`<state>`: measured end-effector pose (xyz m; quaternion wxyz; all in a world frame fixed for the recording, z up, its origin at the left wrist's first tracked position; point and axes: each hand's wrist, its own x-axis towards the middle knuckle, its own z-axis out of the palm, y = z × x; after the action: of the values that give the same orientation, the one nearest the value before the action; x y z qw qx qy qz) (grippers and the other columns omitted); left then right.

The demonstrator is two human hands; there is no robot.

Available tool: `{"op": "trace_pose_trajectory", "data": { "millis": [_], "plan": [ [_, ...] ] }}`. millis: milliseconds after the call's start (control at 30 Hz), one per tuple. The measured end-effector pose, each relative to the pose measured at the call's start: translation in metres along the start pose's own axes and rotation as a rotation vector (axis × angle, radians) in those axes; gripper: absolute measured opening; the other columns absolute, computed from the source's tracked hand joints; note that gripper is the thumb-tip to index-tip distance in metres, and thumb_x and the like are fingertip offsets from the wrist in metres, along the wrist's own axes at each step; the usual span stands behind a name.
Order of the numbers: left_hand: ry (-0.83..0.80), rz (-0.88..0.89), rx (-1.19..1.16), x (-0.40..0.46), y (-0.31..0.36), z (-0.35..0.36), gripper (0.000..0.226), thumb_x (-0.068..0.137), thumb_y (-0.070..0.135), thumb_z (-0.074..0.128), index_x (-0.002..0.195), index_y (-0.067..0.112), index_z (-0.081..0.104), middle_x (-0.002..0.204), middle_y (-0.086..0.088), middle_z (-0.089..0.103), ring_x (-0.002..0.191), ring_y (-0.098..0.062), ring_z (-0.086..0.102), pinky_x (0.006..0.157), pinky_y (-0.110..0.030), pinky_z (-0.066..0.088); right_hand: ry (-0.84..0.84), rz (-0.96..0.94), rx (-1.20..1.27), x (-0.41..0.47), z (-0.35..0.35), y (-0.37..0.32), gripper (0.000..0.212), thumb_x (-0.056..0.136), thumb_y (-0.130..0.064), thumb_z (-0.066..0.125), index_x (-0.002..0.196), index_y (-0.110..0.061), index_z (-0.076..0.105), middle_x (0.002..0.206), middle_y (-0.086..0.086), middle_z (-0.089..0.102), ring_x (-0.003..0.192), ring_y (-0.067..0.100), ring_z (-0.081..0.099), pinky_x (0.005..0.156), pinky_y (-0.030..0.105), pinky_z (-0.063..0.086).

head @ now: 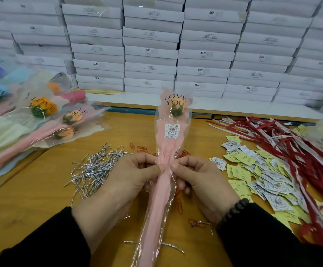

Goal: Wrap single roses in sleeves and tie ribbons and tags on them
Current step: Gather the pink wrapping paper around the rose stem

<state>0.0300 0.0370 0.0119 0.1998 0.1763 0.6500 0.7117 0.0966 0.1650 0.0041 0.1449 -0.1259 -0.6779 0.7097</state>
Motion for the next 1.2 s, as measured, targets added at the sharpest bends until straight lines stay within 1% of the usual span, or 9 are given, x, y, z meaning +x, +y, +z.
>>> {"op": "trace_pose_trajectory", "data": {
  "millis": [100, 233, 400, 500, 600, 767, 867, 1067, 1200],
  "plan": [
    [-0.003, 0.015, -0.004, -0.0013, 0.0004, 0.0001, 0.002, 0.075, -0.002, 0.067, 0.075, 0.0, 0.066, 0.072, -0.019, 0.057, 0.048, -0.009, 0.05, 0.042, -0.016, 0.038, -0.011, 0.019, 0.084, -0.0005, 0.0007, -0.0011, 0.012, 0.084, -0.003, 0.063, 0.073, -0.009, 0.062, 0.044, -0.001, 0.054, 0.036, 0.004, 0.046, 0.037, 0.012, 0.036],
    [-0.024, -0.034, -0.086, -0.0017, 0.0005, 0.0004, 0.022, 0.068, 0.007, 0.068, 0.085, -0.006, 0.068, 0.084, -0.029, 0.065, 0.072, -0.03, 0.059, 0.074, -0.039, 0.049, -0.017, 0.009, 0.145, -0.0011, 0.0012, -0.0009, 0.013, 0.084, 0.003, 0.06, 0.074, -0.005, 0.06, 0.046, 0.001, 0.057, 0.039, 0.005, 0.052, 0.04, 0.013, 0.042],
    [-0.033, -0.066, -0.131, -0.002, 0.0023, 0.0035, 0.029, 0.064, 0.009, 0.066, 0.087, -0.007, 0.069, 0.083, -0.025, 0.067, 0.075, -0.03, 0.058, 0.08, -0.041, 0.045, -0.009, 0.0, 0.2, -0.0003, 0.0023, -0.0004, 0.012, 0.083, 0.006, 0.06, 0.074, -0.002, 0.059, 0.048, 0.002, 0.058, 0.041, 0.006, 0.055, 0.043, 0.014, 0.046],
    [-0.034, -0.081, -0.13, -0.0015, 0.0029, 0.0045, 0.02, 0.072, 0.002, 0.063, 0.088, -0.011, 0.064, 0.084, -0.025, 0.063, 0.075, -0.029, 0.055, 0.075, -0.037, 0.046, -0.006, -0.005, 0.222, -0.0011, 0.0042, -0.0007, 0.011, 0.082, 0.007, 0.059, 0.076, -0.001, 0.058, 0.047, 0.002, 0.058, 0.04, 0.006, 0.054, 0.042, 0.014, 0.046],
    [-0.045, -0.101, -0.165, -0.0019, 0.0042, 0.0058, 0.024, 0.063, 0.004, 0.064, 0.085, -0.006, 0.061, 0.077, -0.021, 0.061, 0.063, -0.025, 0.058, 0.066, -0.031, 0.051, 0.0, -0.001, 0.241, -0.0019, 0.0058, -0.0004, 0.009, 0.083, 0.007, 0.059, 0.078, 0.0, 0.058, 0.047, 0.002, 0.059, 0.041, 0.006, 0.055, 0.043, 0.014, 0.047],
    [0.014, -0.083, -0.2, -0.0018, 0.0044, 0.0066, 0.025, 0.056, 0.002, 0.067, 0.078, 0.003, 0.056, 0.068, -0.017, 0.057, 0.062, -0.025, 0.055, 0.069, -0.036, 0.046, -0.014, 0.003, 0.257, -0.0016, 0.0047, -0.0007, 0.008, 0.082, 0.005, 0.059, 0.078, -0.001, 0.059, 0.051, 0.005, 0.061, 0.044, 0.007, 0.057, 0.045, 0.014, 0.048],
    [-0.004, -0.068, -0.143, -0.0038, 0.0049, 0.0064, 0.02, 0.056, 0.006, 0.069, 0.073, 0.001, 0.061, 0.066, -0.018, 0.062, 0.057, -0.025, 0.061, 0.063, -0.033, 0.052, -0.041, 0.005, 0.257, -0.0018, 0.004, -0.0005, 0.009, 0.083, 0.004, 0.059, 0.076, -0.003, 0.06, 0.053, 0.005, 0.062, 0.047, 0.008, 0.059, 0.047, 0.014, 0.049],
    [0.061, -0.03, -0.125, -0.0064, 0.006, 0.0084, 0.011, 0.052, 0.013, 0.072, 0.06, 0.006, 0.072, 0.066, -0.019, 0.066, 0.073, -0.033, 0.054, 0.087, -0.055, 0.04, -0.041, -0.005, 0.24, -0.0011, 0.0043, -0.0007, 0.01, 0.083, 0.003, 0.059, 0.076, -0.003, 0.062, 0.055, 0.005, 0.063, 0.05, 0.008, 0.061, 0.048, 0.015, 0.05],
    [0.031, -0.008, -0.081, -0.0061, 0.004, 0.0073, 0.014, 0.056, 0.016, 0.071, 0.065, 0.005, 0.073, 0.064, -0.016, 0.067, 0.062, -0.026, 0.057, 0.068, -0.036, 0.049, -0.02, 0.003, 0.209, -0.0012, 0.0022, 0.0, 0.007, 0.082, 0.002, 0.061, 0.078, -0.003, 0.065, 0.057, 0.006, 0.065, 0.052, 0.009, 0.062, 0.049, 0.015, 0.05]
  ]
}}
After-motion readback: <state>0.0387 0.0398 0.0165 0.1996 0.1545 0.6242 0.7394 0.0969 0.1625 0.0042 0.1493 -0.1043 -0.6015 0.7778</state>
